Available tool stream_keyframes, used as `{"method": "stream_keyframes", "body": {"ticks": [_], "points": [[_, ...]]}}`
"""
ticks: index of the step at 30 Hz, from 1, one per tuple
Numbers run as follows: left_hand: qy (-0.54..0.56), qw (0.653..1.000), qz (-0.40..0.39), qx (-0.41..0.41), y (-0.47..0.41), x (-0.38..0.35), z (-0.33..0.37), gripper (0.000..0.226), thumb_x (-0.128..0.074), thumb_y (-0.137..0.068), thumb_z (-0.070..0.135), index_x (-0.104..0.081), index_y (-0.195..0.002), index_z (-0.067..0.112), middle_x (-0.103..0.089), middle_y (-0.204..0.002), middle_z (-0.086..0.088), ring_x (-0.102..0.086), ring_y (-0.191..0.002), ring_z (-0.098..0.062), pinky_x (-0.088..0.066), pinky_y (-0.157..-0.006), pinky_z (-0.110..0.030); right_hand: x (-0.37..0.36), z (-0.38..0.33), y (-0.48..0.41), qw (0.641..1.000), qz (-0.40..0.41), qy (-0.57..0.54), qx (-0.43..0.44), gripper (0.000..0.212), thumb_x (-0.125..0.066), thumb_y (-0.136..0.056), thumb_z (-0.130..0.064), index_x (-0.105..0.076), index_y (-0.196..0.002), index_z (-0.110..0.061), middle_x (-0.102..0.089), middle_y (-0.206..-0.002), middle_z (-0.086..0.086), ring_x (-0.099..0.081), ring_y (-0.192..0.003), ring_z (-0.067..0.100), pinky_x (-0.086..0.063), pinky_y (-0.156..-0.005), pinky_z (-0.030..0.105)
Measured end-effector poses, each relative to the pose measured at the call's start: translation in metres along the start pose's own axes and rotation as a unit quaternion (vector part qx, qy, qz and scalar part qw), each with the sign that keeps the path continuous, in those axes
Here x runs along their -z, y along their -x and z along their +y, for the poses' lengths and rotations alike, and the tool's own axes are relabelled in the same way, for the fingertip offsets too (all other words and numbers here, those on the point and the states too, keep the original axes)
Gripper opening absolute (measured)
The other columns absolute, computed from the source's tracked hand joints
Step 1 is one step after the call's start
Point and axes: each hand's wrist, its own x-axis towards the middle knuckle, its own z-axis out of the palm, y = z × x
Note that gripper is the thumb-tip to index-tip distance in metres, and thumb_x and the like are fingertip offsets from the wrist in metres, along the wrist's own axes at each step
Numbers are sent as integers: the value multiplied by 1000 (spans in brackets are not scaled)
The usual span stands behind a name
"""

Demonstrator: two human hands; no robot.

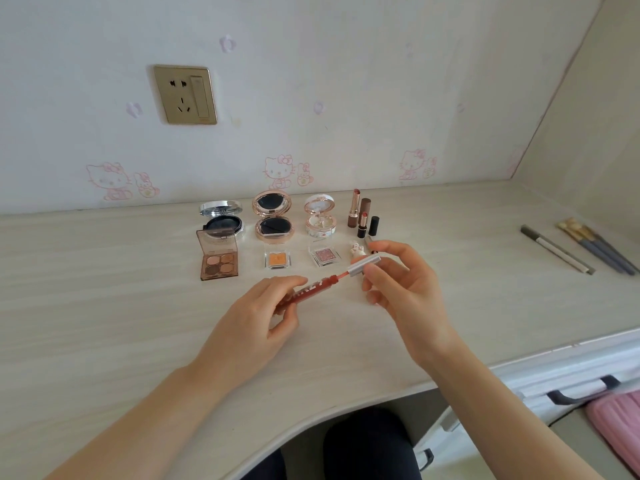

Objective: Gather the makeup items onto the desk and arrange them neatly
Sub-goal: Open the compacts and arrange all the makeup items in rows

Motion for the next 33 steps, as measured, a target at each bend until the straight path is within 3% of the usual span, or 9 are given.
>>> {"method": "stream_keyframes", "body": {"ticks": [3,7,10,14,17,26,33], "points": [[-7,1000,-10,1,1,-3,4,37,-57,-90,20,-48,-121,38,-59,-101,14,-56,-93,-1,-45,-79,-17,11,-7,-2,1000,12,17,6,21,-62,-87,-9,-66,-100,-24,-71,-83,5,-56,-63,17,-47,-59,32],[-37,998,-16,-57,0,-4,15,25,-51,-91,27,-48,-115,34,-53,-93,16,-53,-79,-4,-44,-69,-24,19,-14,-4,999,29,23,8,19,-61,-88,-5,-67,-96,-21,-71,-78,-1,-56,-57,10,-45,-51,19],[-71,988,-32,-135,-5,-6,28,22,-46,-94,28,-52,-116,25,-48,-88,16,-46,-73,-3,-42,-64,-19,27,-20,-12,998,43,43,-15,18,-62,-88,-8,-68,-98,-21,-70,-77,-2,-57,-63,12,-47,-61,26],[-82,971,-46,-219,-11,-21,40,24,-50,-96,22,-61,-116,14,-55,-92,8,-50,-82,-9,-42,-73,-17,40,-31,-23,997,42,52,-29,19,-62,-87,-9,-69,-101,-19,-68,-83,6,-56,-68,13,-47,-65,31],[-57,970,-31,-233,-16,-38,53,23,-55,-95,21,-65,-114,12,-60,-94,4,-52,-88,-12,-46,-77,-22,50,-38,-30,997,39,52,-40,21,-61,-88,-9,-70,-104,-20,-68,-95,17,-56,-71,15,-46,-65,30],[-90,965,-85,-233,-50,-84,89,49,-58,-87,52,-58,-125,20,-64,-105,7,-48,-106,-11,-47,-88,-30,89,-46,-60,988,76,122,-47,17,-63,-87,-20,-71,-99,-28,-72,-86,-1,-59,-66,8,-48,-60,24],[-125,957,-84,-248,-72,-112,103,45,-68,-80,41,-64,-116,15,-65,-98,2,-53,-99,-21,-49,-84,-37,105,-40,-81,972,94,207,-57,15,-63,-86,-18,-70,-98,-25,-69,-77,-1,-55,-57,5,-45,-53,19]]}}
